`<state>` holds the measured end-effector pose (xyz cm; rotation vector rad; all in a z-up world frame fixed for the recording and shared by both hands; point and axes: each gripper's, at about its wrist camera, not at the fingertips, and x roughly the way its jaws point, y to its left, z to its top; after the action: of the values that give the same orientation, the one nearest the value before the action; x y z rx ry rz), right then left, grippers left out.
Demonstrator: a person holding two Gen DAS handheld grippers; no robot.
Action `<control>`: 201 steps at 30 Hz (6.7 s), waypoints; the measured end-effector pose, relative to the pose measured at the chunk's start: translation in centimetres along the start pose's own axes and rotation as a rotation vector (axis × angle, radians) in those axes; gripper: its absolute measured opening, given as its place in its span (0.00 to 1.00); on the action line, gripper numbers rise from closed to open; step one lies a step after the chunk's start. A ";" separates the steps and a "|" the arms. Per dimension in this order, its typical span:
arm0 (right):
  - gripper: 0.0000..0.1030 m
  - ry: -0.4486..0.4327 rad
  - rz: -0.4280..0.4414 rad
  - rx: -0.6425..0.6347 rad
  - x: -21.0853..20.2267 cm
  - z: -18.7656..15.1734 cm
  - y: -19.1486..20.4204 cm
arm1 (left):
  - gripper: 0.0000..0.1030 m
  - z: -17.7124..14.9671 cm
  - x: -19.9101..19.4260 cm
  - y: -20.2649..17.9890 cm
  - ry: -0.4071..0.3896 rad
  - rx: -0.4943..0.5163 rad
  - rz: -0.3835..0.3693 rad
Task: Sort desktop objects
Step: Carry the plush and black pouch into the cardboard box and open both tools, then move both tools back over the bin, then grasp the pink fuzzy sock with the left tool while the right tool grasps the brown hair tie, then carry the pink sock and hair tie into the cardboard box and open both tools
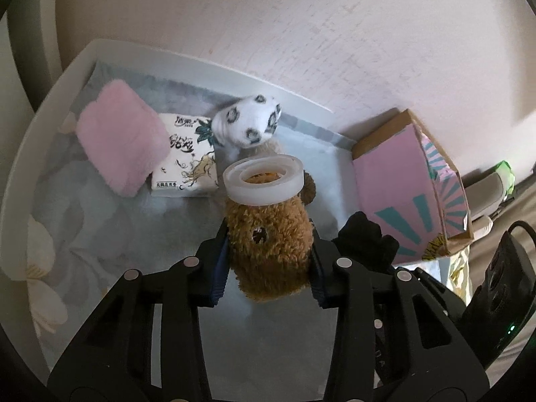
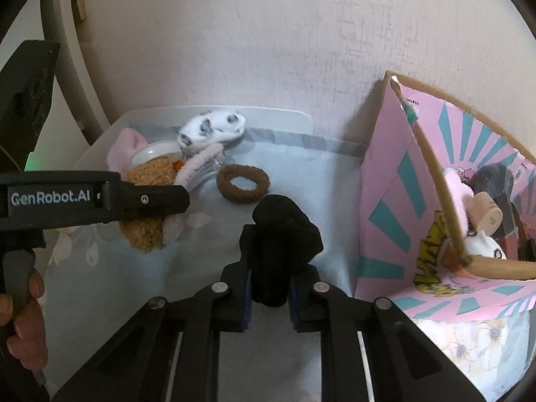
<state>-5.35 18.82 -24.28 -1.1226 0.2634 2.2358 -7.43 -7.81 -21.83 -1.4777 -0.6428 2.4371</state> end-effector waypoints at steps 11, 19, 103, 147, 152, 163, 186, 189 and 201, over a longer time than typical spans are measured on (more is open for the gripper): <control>0.15 -0.042 0.006 -0.024 -3.9 1.1 -0.8 | 0.34 1.0 -3.5 -3.7 -0.063 0.126 0.049; 0.15 -0.095 0.032 0.030 -8.2 3.3 -2.7 | 0.34 2.9 -7.2 -8.5 -0.127 0.223 0.035; 0.56 -0.036 0.349 -0.120 -9.5 8.9 -2.2 | 0.99 5.6 -13.3 -3.5 -0.294 0.145 0.348; 0.14 -0.025 0.188 -0.253 3.9 5.3 0.3 | 0.19 3.2 -4.1 6.2 -0.236 -0.061 0.320; 0.14 -0.034 0.193 -0.258 3.0 5.6 -0.2 | 0.17 3.9 -4.4 7.0 -0.244 -0.088 0.302; 0.14 -0.058 0.199 -0.259 1.1 6.1 0.8 | 0.13 3.5 -6.3 6.8 -0.273 -0.067 0.288; 0.14 -0.164 0.171 -0.128 -13.4 13.7 -6.5 | 0.13 7.6 -16.6 -9.1 -0.328 0.306 0.148; 0.14 -0.158 0.108 -0.107 -14.3 14.2 -9.3 | 0.13 7.6 -15.7 -12.9 -0.307 0.374 0.091; 0.14 -0.034 -0.022 -0.021 -15.2 12.9 -21.3 | 0.13 4.6 -7.3 -23.0 -0.117 0.567 -0.025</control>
<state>5.95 34.57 -2.45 -1.0925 0.2138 2.2410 -8.94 8.28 -3.35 -1.0941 0.0270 2.4137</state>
